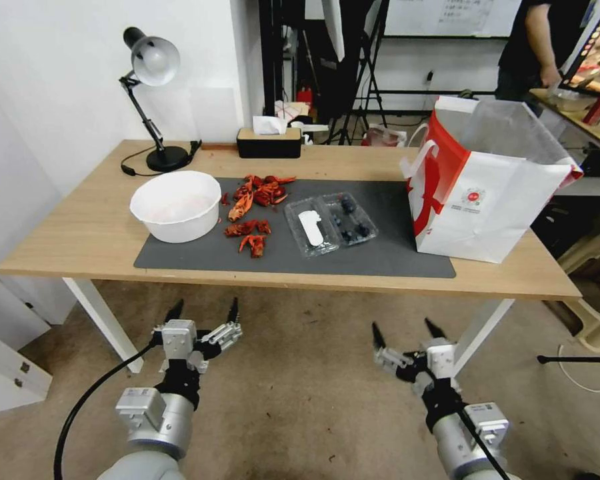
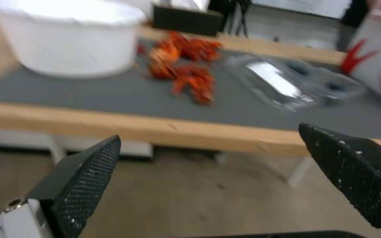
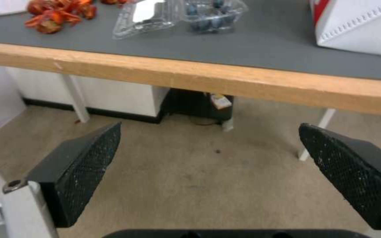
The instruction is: Close the takeout container lid, then place the container into the takeout bag.
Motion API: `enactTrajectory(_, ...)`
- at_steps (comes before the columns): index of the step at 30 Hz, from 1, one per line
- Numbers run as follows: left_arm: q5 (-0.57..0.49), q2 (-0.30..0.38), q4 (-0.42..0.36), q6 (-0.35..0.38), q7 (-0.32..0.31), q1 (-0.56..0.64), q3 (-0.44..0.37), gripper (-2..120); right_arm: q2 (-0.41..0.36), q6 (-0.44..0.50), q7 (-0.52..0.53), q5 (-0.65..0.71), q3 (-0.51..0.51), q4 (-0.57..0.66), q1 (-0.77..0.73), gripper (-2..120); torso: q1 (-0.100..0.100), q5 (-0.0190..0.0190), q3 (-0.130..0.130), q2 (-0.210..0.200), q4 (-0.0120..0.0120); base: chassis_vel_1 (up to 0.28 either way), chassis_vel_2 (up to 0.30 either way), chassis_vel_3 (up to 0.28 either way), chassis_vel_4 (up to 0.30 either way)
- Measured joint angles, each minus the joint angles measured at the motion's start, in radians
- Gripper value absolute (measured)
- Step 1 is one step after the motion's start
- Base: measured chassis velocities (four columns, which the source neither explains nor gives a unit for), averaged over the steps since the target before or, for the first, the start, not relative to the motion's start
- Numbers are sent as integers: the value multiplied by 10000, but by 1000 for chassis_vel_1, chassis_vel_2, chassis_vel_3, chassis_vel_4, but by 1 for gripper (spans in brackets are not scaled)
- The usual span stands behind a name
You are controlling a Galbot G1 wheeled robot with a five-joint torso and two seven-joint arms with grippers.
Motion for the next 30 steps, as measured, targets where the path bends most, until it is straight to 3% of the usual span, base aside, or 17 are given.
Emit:
enactTrajectory(2,-157,130,-37,185,69,-1,-33,100,-82,-57,-3,53,28,19,37,100,0,12,0,0,-1,0,0,0,0)
enactTrajectory(6,-289,248,-90,313,218,21,-90,100,-95,-152,2,120,-12,31,195,100,1,2,1,0,-1,0,0,0,0)
enactTrajectory(30,-581,408,-201,-122,494,140,-646,100,-78,16,198,269,-99,126,461,100,0,3,1,-1,-1,0,0,0,0)
